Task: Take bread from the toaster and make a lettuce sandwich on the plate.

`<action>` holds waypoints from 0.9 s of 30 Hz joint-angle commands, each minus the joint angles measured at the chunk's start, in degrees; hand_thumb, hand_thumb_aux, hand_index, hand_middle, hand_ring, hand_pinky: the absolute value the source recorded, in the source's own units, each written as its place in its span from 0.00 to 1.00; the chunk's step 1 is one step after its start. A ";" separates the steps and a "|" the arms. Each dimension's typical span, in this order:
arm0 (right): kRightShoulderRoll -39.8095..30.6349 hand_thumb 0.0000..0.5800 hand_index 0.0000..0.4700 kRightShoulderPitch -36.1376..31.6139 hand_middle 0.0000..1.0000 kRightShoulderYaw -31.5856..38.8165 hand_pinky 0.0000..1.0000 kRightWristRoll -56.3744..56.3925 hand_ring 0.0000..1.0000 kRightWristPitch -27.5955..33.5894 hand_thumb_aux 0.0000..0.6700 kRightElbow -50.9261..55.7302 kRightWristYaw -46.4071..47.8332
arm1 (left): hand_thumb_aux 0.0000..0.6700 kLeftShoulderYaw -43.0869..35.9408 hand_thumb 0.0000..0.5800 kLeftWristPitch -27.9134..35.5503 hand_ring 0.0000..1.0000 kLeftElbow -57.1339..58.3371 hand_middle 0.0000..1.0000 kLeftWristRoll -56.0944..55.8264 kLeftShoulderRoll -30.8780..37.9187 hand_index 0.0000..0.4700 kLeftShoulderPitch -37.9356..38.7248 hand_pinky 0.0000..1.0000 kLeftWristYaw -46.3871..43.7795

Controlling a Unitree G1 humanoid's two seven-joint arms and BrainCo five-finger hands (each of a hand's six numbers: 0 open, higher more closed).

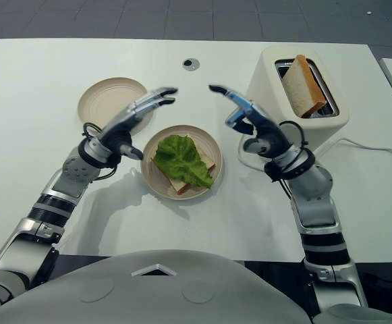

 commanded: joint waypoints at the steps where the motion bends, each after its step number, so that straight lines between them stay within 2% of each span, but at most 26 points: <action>1: -0.78 0.00 0.00 -1.74 0.55 -9.58 0.55 2.17 0.55 1.13 0.00 -5.68 -3.89 | 0.00 2.67 0.00 0.77 0.00 -0.76 0.00 0.35 -1.08 0.00 0.06 0.00 0.07; 2: -1.49 0.00 0.00 -2.35 0.00 -12.87 0.00 0.74 0.00 1.04 0.00 -5.34 -5.06 | 0.00 3.26 0.00 0.83 0.00 -0.91 0.00 2.19 -1.31 0.00 0.21 0.00 0.46; 5: -5.69 0.00 0.00 -4.70 0.00 -22.44 0.00 -10.42 0.00 1.01 0.00 0.64 -9.81 | 0.00 4.59 0.00 0.88 0.00 -1.38 0.00 7.11 -1.85 0.00 0.69 0.00 1.80; 7: -9.09 0.00 0.00 -6.00 0.00 -25.81 0.00 -20.99 0.00 1.28 0.00 6.33 -14.15 | 0.00 5.18 0.00 0.91 0.00 -1.40 0.00 8.59 -2.29 0.00 0.84 0.00 2.36; 9: -12.24 0.00 0.00 -6.68 0.00 -26.49 0.00 -30.90 0.00 2.83 0.00 12.38 -19.13 | 0.00 5.54 0.00 0.76 0.00 -1.15 0.00 9.28 -2.58 0.00 0.98 0.00 2.58; 11: -13.88 0.00 0.00 -6.54 0.00 -24.82 0.00 -35.82 0.00 4.04 0.00 16.07 -20.58 | 0.00 5.81 0.00 0.73 0.00 -1.11 0.00 10.00 -2.54 0.00 1.58 0.00 2.86; 15: -15.98 0.00 0.00 -3.43 0.00 -18.96 0.00 -39.03 0.00 4.60 0.00 19.41 -17.49 | 0.00 6.21 0.00 1.06 0.00 -1.14 0.00 11.44 -2.53 0.00 2.18 0.00 3.39; 20: -18.08 0.00 0.00 -0.04 0.00 -14.97 0.00 -37.75 0.00 3.46 0.00 22.90 -13.91 | 0.00 6.06 0.00 1.33 0.00 -0.58 0.00 12.23 -2.72 0.00 2.03 0.00 3.43; 27: -19.15 0.00 0.00 -0.15 0.00 -13.53 0.00 -36.46 0.00 3.44 0.00 25.57 -15.49 | 0.00 5.88 0.00 1.42 0.00 0.17 0.00 12.63 -2.69 0.00 1.77 0.00 3.34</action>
